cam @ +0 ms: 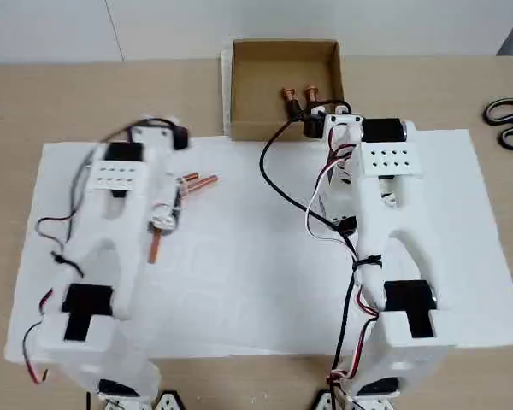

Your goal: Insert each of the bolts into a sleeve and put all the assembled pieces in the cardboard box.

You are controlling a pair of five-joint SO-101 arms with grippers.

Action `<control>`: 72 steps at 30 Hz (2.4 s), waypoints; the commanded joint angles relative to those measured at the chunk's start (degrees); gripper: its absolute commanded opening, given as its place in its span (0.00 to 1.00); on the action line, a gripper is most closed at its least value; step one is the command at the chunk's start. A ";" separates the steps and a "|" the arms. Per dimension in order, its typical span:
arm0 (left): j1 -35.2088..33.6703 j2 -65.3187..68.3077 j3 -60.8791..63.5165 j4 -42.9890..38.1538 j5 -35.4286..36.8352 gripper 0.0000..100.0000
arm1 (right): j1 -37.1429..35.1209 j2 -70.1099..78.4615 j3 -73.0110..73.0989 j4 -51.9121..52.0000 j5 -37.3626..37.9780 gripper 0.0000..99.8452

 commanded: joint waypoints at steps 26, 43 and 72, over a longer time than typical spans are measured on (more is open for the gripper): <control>3.43 6.07 -3.56 -4.84 2.64 0.12 | 0.57 -1.63 -2.99 -0.66 -0.62 0.00; 3.16 2.55 -0.48 -8.79 2.64 0.12 | 0.57 -1.63 -2.99 -0.66 -0.62 0.00; 1.85 4.40 3.38 -12.57 4.84 0.01 | 0.57 -1.54 -2.81 -0.75 -0.62 0.00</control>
